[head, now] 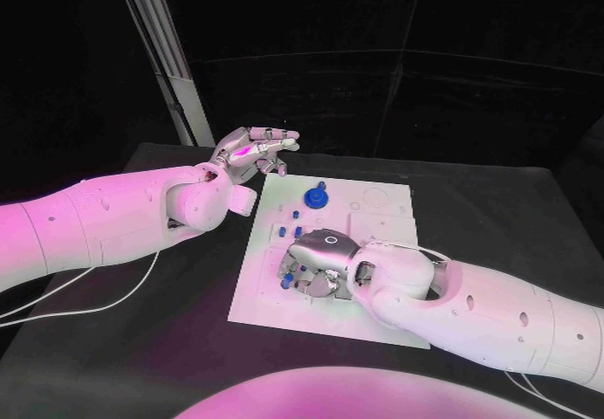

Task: Assemble the parts on the task board

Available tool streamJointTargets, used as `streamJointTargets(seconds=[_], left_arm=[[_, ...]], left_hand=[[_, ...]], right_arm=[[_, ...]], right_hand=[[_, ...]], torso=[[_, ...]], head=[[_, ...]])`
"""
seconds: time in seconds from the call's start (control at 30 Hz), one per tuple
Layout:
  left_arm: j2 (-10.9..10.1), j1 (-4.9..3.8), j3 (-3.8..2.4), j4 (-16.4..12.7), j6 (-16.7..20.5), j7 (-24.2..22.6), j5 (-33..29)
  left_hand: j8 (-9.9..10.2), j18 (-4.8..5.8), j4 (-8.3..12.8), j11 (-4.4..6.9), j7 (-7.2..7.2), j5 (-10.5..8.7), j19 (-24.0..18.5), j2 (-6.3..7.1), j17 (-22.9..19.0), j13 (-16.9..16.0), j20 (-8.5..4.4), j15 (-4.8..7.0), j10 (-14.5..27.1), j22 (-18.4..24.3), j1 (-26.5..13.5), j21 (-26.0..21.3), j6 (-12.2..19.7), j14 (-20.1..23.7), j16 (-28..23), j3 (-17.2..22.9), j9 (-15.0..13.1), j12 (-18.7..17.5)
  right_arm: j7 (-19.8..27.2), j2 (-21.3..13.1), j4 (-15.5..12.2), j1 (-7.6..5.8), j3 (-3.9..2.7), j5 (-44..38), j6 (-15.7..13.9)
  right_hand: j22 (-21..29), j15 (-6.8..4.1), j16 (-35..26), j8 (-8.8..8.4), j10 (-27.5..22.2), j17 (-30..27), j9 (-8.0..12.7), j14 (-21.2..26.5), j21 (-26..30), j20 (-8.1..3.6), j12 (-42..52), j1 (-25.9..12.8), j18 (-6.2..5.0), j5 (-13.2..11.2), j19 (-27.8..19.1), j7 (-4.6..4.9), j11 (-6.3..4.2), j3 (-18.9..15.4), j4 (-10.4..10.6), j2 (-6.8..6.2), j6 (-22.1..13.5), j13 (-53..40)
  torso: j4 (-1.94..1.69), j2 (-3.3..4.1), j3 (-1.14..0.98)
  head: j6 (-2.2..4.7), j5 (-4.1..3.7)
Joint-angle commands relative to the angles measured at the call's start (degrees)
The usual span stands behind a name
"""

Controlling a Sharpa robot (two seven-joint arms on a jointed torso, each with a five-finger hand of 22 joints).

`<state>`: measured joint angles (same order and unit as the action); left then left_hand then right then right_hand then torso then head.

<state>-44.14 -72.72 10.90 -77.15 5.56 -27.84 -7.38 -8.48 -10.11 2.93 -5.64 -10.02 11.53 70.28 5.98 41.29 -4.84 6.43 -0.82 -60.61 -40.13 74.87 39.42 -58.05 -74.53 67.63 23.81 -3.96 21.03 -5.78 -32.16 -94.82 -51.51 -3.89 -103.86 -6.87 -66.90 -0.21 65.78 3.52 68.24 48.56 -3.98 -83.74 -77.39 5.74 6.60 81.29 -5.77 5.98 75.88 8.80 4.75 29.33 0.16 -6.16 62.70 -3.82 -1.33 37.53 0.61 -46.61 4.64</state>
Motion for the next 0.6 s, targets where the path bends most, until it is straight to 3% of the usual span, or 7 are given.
streamJointTargets(seconds=[0.03, 0.3, 0.6], left_arm=[[0.1, -0.08, -0.04, 0.06, -0.77, -0.25, -0.13], [0.12, -0.08, -0.04, 0.13, -0.81, -0.18, -0.13], [0.11, -0.08, -0.04, 0.17, -0.91, -0.11, -0.13]], left_hand=[[-0.21, -0.36, 0.01, -0.08, -0.11, 0.17, 0.0, -0.58, -0.06, -0.04, -0.01, 0.05, 0.44, 0.08, 0.04, -0.18, 0.17, 0.54, -0.25, -0.36, 0.06, 0.15], [-0.21, -0.36, 0.01, -0.08, -0.11, 0.17, 0.0, -0.58, -0.06, -0.04, -0.01, 0.05, 0.44, 0.08, 0.04, -0.18, 0.17, 0.54, -0.25, -0.36, 0.06, 0.15], [-0.21, -0.36, 0.01, -0.08, -0.11, 0.17, 0.0, -0.58, -0.06, -0.04, -0.01, 0.05, 0.44, 0.08, 0.04, -0.18, 0.17, 0.54, -0.25, -0.36, 0.06, 0.15]], right_arm=[[0.17, 0.15, -0.49, -0.05, 0.21, -1.8, -0.81], [0.75, 0.04, -0.62, -0.05, 0.36, -1.23, -3.25], [2.14, -0.67, -0.98, -0.03, 0.38, 0.69, -10.41]], right_hand=[[0.58, 0.39, -0.04, -0.08, -1.16, -0.6, 0.23, -0.02, 0.24, 0.4, -0.92, -0.82, 0.5, -0.05, -0.41, 0.57, 0.46, -0.09, 0.05, -0.49, -1.08, 0.23], [5.13, 1.5, -3.26, -0.08, -6.76, -5.55, 0.35, 1.52, 3.12, 1.44, -2.89, -3.19, -0.47, -0.05, -3.58, 1.38, 1.8, -2.17, 0.67, -2.92, -6.01, 0.28], [8.99, 2.11, -5.5, 0.02, -12.78, -8.81, 0.24, 2.08, 5.89, 2.11, -2.42, -3.27, -1.2, -0.21, -5.7, 1.98, 2.59, -7.36, 0.82, -2.78, -9.66, 0.12]], torso=[[0.02, -0.03, 0.01], [0.01, -0.01, -0.01], [0.07, -0.02, -0.05]], head=[[0.03, -0.03], [0.15, -0.05], [0.44, -0.11]])
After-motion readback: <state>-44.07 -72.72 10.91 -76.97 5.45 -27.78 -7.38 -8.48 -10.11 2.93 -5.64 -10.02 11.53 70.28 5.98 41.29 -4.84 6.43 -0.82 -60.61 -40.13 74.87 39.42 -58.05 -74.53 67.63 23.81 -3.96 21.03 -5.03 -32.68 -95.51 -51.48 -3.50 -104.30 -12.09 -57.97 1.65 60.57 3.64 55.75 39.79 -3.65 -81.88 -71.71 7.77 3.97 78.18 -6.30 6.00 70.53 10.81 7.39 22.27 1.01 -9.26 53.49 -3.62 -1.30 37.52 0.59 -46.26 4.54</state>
